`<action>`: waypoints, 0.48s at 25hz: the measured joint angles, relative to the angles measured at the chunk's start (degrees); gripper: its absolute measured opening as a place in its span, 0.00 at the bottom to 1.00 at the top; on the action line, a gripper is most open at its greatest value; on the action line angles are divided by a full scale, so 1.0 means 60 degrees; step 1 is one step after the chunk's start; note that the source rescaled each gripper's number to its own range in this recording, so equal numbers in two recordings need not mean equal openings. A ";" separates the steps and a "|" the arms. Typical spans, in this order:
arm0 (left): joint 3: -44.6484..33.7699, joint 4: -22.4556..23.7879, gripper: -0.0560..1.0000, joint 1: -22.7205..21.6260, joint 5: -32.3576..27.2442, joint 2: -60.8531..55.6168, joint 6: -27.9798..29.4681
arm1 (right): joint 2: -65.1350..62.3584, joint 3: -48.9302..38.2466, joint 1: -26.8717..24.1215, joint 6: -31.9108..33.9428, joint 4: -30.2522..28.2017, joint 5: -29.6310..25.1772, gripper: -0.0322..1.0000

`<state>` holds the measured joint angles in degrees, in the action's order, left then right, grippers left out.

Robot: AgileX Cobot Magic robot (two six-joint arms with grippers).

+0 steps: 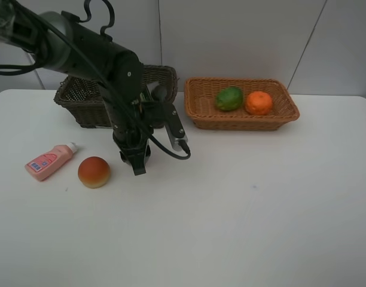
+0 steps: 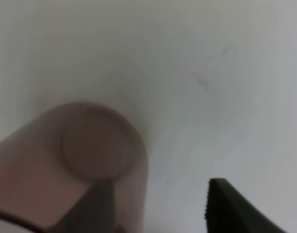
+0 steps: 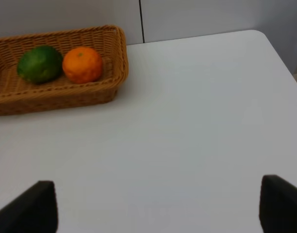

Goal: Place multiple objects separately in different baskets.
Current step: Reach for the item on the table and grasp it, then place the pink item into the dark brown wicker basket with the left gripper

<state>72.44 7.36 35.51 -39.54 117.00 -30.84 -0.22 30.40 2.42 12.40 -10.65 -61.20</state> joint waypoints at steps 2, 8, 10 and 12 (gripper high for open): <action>0.0000 0.0000 0.15 0.0000 0.0049 0.0067 0.0021 | 0.0000 0.0000 0.0000 0.0000 0.0000 0.0000 0.83; 0.0000 0.0007 0.05 0.0000 0.0083 0.0103 0.0028 | 0.0000 0.0000 0.0000 0.0000 0.0000 0.0000 0.83; 0.0000 0.0007 0.05 0.0000 0.0117 0.0103 0.0028 | 0.0000 0.0000 0.0000 0.0000 0.0000 0.0000 0.83; 0.0000 0.0007 0.05 0.0000 0.0149 0.0111 0.0028 | 0.0000 0.0000 0.0000 0.0000 0.0000 0.0000 0.83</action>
<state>72.44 7.41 35.51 -38.65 117.66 -30.67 -0.22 30.40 2.42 12.40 -10.65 -61.20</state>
